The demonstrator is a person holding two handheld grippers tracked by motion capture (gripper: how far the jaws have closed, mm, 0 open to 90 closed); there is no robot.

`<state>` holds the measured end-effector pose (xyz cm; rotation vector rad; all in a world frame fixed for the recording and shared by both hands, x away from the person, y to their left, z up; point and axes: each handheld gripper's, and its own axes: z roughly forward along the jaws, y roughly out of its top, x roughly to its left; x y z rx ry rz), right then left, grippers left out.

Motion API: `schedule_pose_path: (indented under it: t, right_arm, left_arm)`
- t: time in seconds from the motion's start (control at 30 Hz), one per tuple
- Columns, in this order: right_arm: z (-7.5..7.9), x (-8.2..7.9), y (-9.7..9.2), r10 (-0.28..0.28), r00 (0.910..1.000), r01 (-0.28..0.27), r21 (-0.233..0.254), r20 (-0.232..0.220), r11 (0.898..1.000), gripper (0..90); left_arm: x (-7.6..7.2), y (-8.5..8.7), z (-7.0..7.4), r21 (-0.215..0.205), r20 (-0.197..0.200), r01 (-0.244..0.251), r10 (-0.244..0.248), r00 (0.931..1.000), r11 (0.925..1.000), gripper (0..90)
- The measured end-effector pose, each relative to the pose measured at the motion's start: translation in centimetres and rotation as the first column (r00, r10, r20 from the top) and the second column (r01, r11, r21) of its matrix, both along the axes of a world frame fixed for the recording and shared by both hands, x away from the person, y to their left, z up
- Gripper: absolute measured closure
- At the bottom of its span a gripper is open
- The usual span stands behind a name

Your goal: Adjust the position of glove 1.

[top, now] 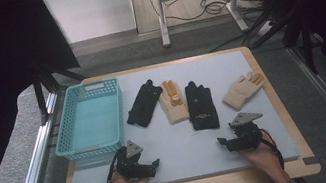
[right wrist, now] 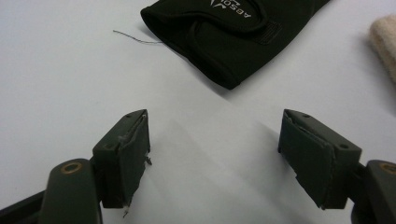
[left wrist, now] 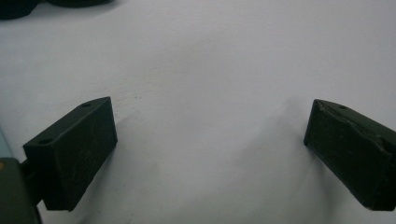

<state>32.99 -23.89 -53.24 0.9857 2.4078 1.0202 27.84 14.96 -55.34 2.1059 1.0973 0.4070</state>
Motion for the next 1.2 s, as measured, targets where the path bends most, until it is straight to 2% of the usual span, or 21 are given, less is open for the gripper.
schedule_pose_path:
  t: [0.77,0.87,0.97,1.2]
  right_arm:
    - [0.1,0.0,0.0,-0.02,0.9997,0.02,0.007,-0.012,1.0,23.8]
    - [0.2,0.1,0.0,-0.034,0.999,0.035,0.028,-0.029,0.999,24.6]
    - [0.5,0.2,0.1,-0.027,0.9987,0.029,0.043,-0.042,0.999,25.6]
    - [1.8,0.9,1.4,-0.01,0.9999,0.01,0.071,-0.012,0.997,25.9]
  left_arm:
    - [0.0,0.0,0.0,0.003,0.0,0.002,-0.002,1.0,1.0,2.8]
    - [0.0,0.0,0.0,0.002,-0.001,0.001,-0.001,1.0,1.0,2.8]
    - [0.0,0.0,0.0,0.002,-0.002,0.002,-0.002,1.0,1.0,2.8]
    - [0.0,0.0,0.0,0.002,0.0,0.0,0.0,1.0,1.0,2.8]
